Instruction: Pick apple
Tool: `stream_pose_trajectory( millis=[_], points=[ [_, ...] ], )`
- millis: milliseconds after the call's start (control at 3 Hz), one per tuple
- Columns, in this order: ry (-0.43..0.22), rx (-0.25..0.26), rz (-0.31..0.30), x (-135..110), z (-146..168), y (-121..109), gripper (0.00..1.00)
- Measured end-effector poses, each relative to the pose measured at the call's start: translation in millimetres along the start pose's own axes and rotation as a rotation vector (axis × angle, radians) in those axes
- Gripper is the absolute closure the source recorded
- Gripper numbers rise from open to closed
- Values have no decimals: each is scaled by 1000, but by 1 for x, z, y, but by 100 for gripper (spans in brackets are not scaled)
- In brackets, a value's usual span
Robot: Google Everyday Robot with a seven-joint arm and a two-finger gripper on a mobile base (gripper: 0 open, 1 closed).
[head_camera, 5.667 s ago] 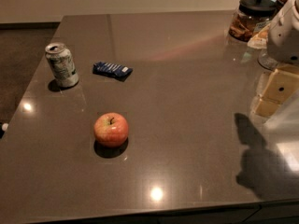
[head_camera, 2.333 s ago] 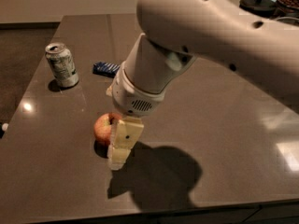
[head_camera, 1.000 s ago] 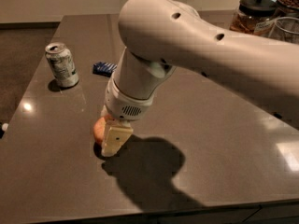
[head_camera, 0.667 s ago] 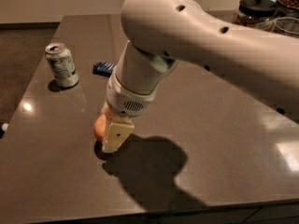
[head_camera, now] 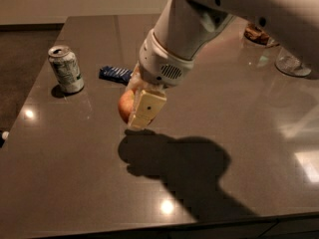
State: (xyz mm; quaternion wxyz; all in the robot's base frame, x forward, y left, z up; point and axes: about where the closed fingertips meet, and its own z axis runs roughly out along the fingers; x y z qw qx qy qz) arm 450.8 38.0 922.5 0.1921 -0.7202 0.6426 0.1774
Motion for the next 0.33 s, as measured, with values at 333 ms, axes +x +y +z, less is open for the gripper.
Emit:
stream_pose_trajectory(
  millis=[333],
  points=[
    [-1,-3,2,1,-3,0,100]
  ],
)
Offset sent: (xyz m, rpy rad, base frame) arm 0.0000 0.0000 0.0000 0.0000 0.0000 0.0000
